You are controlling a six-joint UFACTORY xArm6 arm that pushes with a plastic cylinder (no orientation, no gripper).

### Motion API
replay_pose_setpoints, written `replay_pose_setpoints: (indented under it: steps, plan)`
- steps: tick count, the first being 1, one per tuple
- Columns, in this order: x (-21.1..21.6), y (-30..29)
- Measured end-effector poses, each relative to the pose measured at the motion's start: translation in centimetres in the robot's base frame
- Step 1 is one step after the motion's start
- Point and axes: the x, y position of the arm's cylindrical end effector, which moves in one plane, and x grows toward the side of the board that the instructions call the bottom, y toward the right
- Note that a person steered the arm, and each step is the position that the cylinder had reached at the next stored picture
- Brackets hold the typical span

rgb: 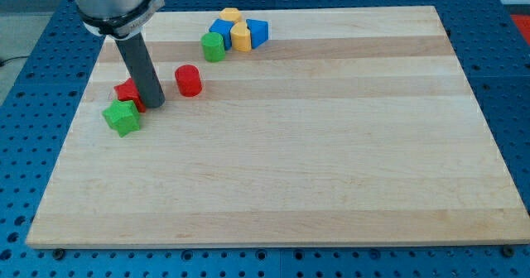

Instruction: Move the red circle to the bottom side of the yellow heart

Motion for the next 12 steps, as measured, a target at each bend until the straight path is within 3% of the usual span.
replay_pose_setpoints:
  steps: [2, 5, 10, 11, 12]
  plan:
    - [-3.0, 1.9]
    - [-3.4, 8.5]
    - [-7.1, 9.9]
    - [-4.4, 9.1]
    - [1.2, 8.5]
